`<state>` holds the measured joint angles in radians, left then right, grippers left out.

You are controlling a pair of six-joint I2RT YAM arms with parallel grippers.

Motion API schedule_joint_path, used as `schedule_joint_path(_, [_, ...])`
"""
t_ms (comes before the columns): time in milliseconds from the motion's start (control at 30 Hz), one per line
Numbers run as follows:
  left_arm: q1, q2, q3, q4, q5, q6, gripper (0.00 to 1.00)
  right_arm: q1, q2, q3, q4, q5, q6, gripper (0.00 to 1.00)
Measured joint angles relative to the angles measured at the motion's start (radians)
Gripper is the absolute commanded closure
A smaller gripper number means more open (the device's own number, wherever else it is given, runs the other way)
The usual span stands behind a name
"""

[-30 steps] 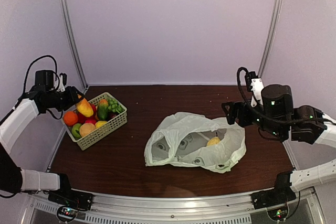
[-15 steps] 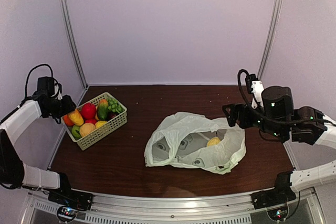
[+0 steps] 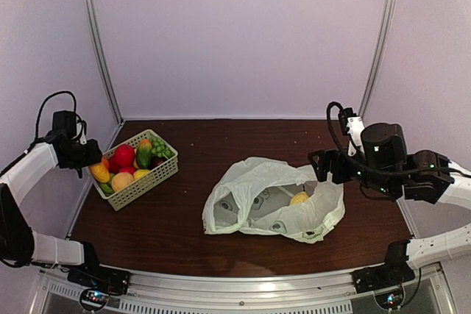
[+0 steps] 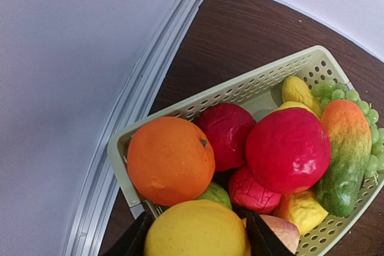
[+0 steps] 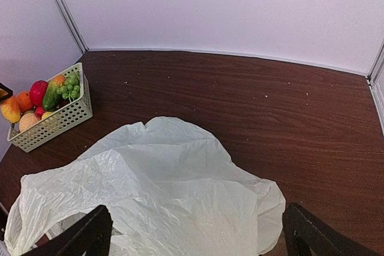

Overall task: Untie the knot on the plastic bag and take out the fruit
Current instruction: Place the fake fruit in the bin.

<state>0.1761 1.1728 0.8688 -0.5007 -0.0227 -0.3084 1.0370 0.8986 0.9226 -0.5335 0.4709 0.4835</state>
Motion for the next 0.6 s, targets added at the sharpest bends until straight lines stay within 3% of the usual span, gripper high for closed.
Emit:
schedule_joint_path(333, [0.0,0.097,0.0,0.003,0.026,0.046,0.51,-0.001,0.003,-0.011,0.008,-0.013,0.022,0.01])
schedule_joint_path(600, [0.0,0.118,0.002,0.003,0.042,0.064,0.27,-0.001,-0.01,-0.016,0.008,-0.019,0.023,0.01])
